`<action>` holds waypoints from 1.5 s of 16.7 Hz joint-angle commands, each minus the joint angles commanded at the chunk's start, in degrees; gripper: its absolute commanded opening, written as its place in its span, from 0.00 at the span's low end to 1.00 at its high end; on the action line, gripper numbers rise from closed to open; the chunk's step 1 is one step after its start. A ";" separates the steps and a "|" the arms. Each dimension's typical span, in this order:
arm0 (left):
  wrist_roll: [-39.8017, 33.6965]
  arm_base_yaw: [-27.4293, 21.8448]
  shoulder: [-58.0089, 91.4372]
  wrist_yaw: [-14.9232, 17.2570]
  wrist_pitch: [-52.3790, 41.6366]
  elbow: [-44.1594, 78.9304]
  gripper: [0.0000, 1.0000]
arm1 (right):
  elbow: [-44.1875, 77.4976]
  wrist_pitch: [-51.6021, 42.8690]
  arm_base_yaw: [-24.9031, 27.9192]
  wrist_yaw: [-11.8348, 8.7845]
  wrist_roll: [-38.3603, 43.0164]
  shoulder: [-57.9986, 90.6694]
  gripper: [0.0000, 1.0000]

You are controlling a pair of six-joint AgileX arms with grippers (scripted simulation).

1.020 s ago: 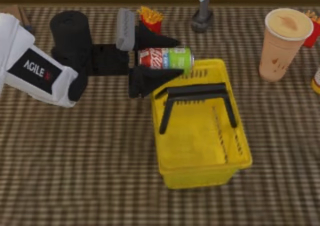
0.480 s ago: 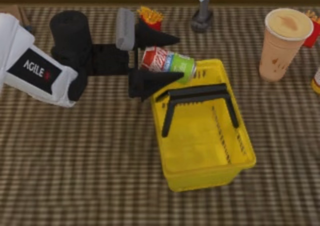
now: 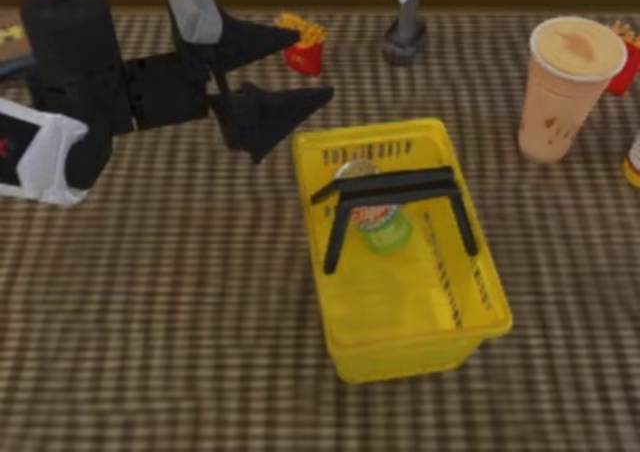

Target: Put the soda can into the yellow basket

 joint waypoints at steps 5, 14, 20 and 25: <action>-2.56 4.47 -26.70 -14.92 -12.59 -13.04 1.00 | 26.06 -18.90 8.30 0.10 -12.73 27.64 1.00; -1.05 11.93 -84.62 -43.93 -35.81 -40.59 1.00 | 76.39 -53.85 23.79 0.09 -36.33 81.97 1.00; 1.57 14.58 -109.10 -57.38 -46.60 -55.06 1.00 | 98.27 -67.42 30.39 0.39 -46.30 103.11 1.00; 2.24 15.01 -113.31 -60.13 -48.81 -58.18 1.00 | 102.06 -69.73 31.62 0.53 -48.16 106.36 1.00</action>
